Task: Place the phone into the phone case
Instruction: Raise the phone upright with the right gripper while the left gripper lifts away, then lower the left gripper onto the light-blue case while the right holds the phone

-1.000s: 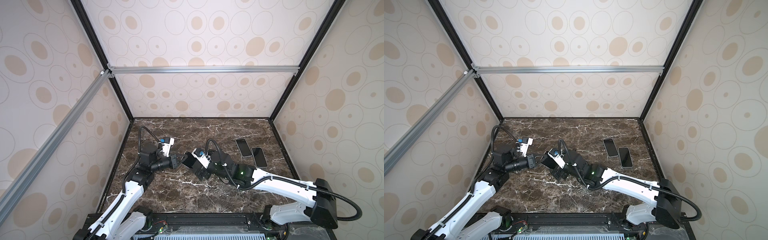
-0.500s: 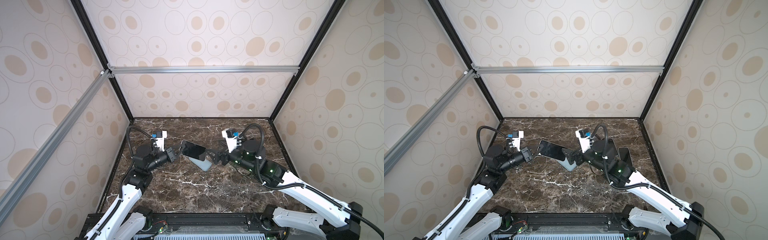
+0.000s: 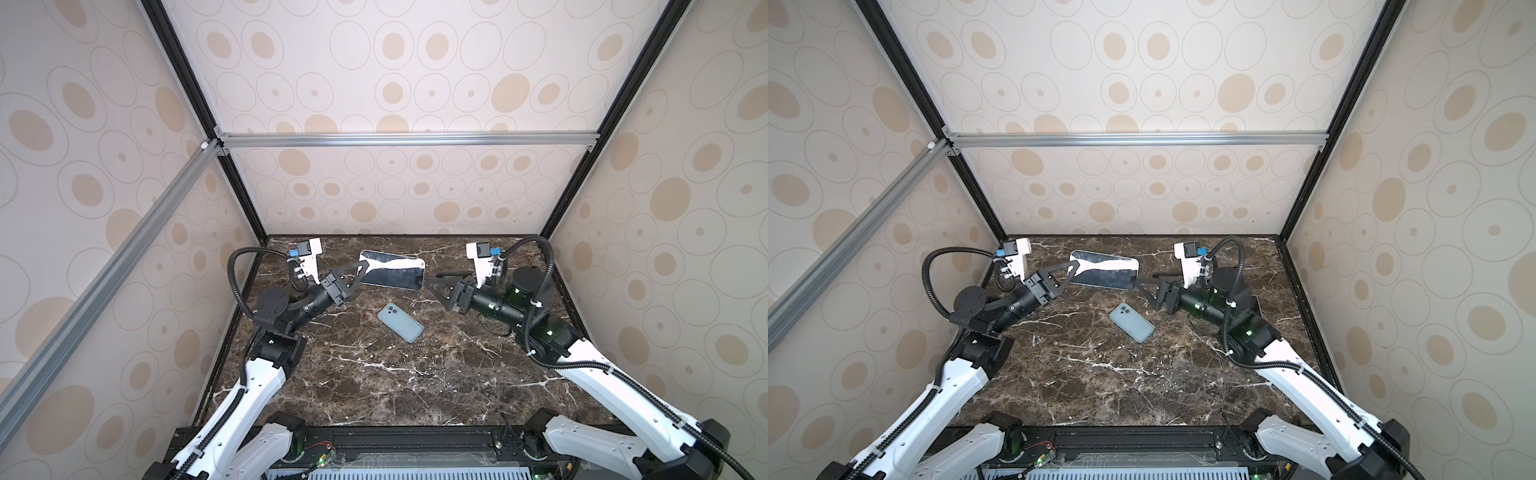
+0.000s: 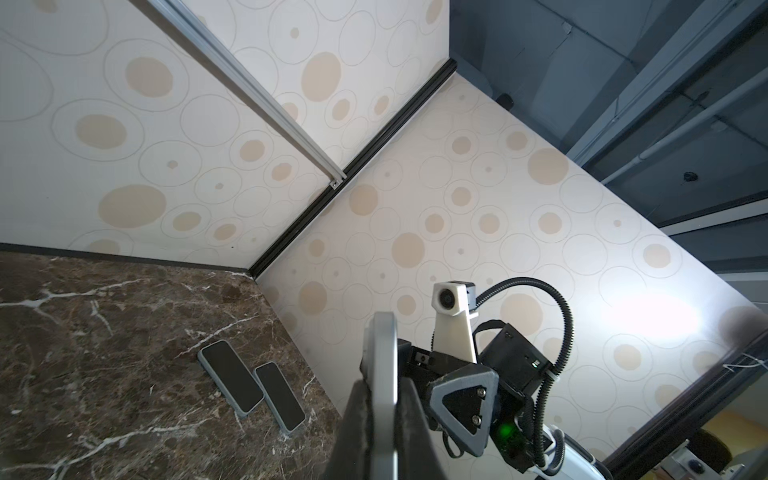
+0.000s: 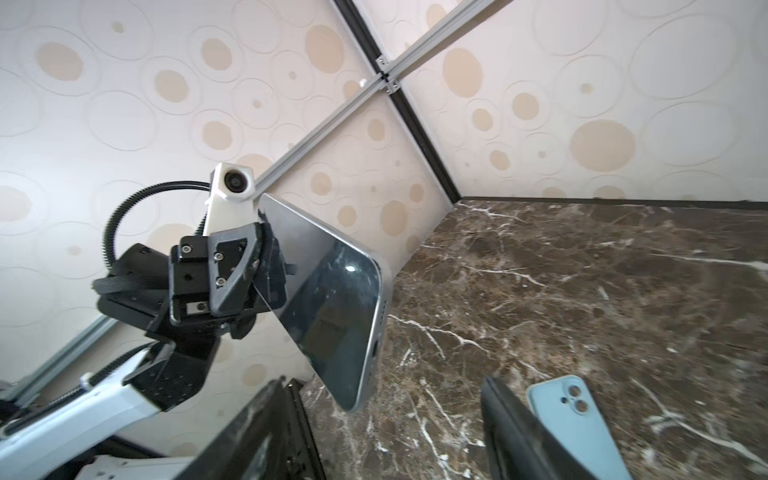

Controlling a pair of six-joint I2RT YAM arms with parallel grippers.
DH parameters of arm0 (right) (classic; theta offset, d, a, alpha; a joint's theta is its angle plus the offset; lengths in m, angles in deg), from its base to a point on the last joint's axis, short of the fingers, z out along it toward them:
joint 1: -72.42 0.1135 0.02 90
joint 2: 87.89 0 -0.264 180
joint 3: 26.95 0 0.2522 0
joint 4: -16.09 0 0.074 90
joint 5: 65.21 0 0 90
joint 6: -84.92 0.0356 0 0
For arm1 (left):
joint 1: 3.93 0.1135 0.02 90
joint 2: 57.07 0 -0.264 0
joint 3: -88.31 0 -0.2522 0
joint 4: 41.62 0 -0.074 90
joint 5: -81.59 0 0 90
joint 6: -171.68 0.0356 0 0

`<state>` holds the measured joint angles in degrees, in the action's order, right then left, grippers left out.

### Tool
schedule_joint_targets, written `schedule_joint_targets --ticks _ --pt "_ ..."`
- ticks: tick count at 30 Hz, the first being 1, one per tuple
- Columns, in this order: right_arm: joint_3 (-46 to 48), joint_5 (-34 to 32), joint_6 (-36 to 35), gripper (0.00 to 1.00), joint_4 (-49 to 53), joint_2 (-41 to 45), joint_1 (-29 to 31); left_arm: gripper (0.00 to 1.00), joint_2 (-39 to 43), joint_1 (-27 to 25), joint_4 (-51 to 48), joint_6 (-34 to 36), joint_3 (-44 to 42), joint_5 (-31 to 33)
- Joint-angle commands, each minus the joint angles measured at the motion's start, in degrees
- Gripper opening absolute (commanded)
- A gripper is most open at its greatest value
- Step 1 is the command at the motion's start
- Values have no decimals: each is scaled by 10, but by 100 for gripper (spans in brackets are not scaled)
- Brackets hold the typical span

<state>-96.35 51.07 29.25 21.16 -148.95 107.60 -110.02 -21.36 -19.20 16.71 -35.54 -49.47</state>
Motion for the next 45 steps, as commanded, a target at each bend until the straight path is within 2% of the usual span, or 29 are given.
schedule_joint_targets --ticks 1,5,11,12,16,20,22,24,26,29,33,37,40,45 --pt "-34 110 50 71 -85 -29 -1 0 3 -2 93 -42 35 -18" --pt "-45 164 95 61 -157 -63 -1 0 6 -2 106 -52 28 -21" --pt "-53 196 134 46 -229 -91 0 0 7 -3 118 -64 13 -30" --pt "-55 199 135 42 -234 -93 0 0 7 -2 116 -64 11 -29" --pt "-55 209 136 14 -238 -94 1 0 7 -4 116 -65 5 -33" --pt "-49 206 133 10 -232 -86 2 0 7 -3 112 -59 3 -32" --pt "-45 197 124 0 -220 -78 1 0 7 -3 104 -52 3 -27" --pt "-42 181 115 0 -203 -68 2 2 8 -3 91 -41 5 -17" --pt "-39 168 102 0 -179 -56 1 33 9 -3 61 -15 10 -9" --pt "-38 134 70 0 -116 -32 1 50 12 -3 -23 53 26 15" --pt "-47 42 14 0 15 6 1 52 2 -3 -181 184 53 89" --pt "-58 -35 -27 0 132 45 1 52 -38 -3 -350 312 82 213" --pt "-43 -63 -39 0 170 76 1 52 -58 -3 -395 365 70 263" --pt "-43 -104 -62 0 225 96 1 53 -79 -3 -399 391 31 285"
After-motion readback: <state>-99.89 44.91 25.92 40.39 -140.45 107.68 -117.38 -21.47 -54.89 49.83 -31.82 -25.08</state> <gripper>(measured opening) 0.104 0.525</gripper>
